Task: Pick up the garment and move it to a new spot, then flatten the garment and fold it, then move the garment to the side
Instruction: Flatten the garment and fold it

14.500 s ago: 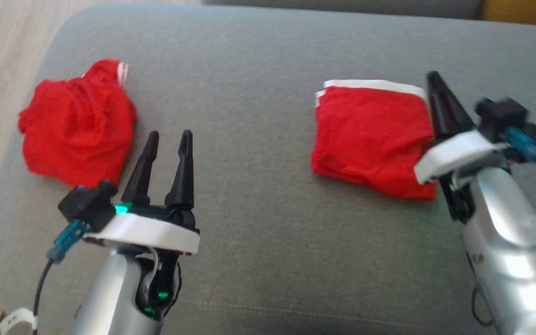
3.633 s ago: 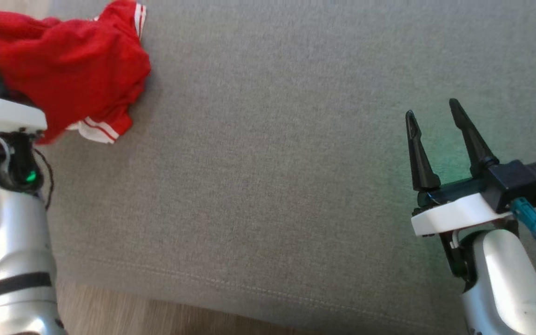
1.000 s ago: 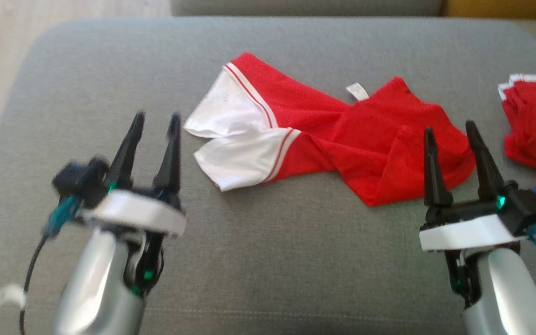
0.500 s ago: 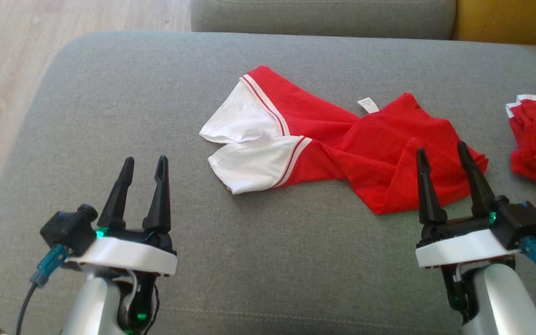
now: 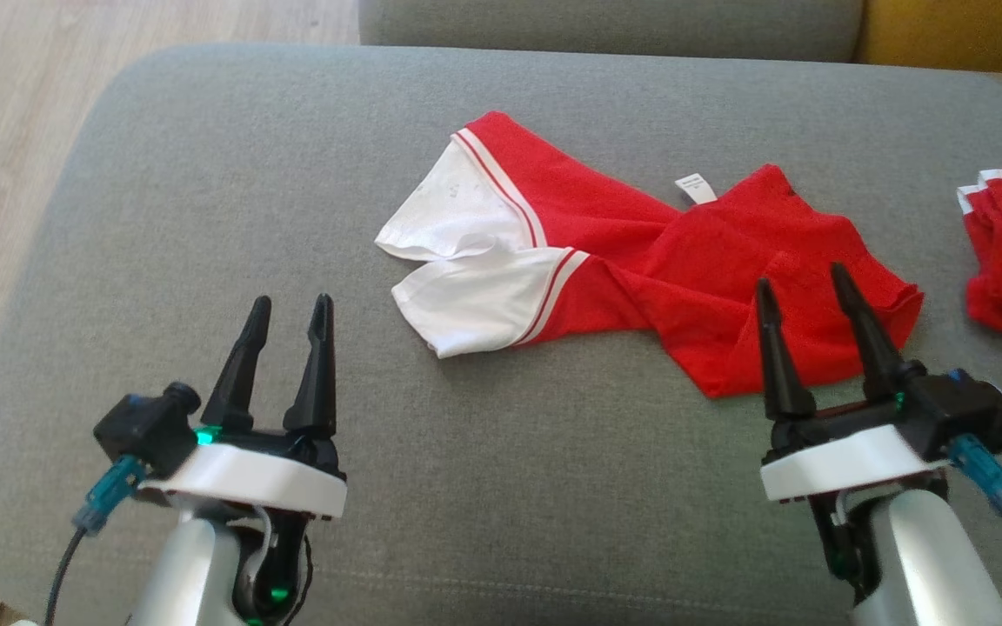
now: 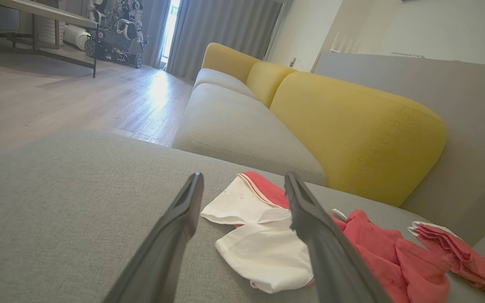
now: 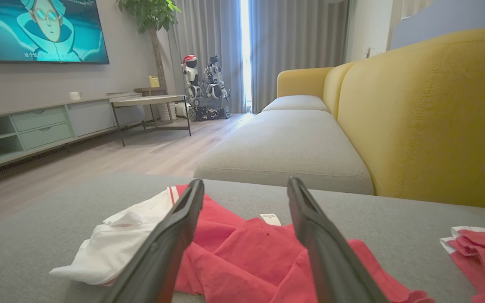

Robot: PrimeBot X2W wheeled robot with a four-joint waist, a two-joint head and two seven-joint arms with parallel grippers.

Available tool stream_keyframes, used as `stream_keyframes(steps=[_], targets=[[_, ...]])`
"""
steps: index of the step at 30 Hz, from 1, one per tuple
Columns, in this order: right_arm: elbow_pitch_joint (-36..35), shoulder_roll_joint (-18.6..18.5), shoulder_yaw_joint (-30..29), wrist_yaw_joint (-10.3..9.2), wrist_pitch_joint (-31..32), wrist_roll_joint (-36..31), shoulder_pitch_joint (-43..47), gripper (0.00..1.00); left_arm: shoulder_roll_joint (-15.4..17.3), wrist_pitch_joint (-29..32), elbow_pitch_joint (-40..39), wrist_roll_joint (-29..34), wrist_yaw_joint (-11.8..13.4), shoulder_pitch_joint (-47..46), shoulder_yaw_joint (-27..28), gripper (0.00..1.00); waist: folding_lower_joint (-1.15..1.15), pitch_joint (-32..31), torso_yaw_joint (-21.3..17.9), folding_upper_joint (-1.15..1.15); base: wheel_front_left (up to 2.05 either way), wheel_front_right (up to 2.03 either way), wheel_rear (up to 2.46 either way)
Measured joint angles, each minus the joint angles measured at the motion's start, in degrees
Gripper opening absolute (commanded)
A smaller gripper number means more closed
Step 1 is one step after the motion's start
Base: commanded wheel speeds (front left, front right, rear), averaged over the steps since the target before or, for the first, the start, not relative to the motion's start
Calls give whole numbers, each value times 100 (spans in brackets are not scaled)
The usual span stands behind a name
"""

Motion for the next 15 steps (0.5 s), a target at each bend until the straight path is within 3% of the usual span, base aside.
stream_keyframes(steps=[8,15], targets=[[53,-110,738,0,319,-216,-497,100,-1,0,19,-92,3,-94,-136,100,0,138,199,0,0,0,0],[580,-789,1890,0,811,157,-1532,100,-2,0,23,-156,3,-246,-175,100,0,434,403,0,0,0,0]])
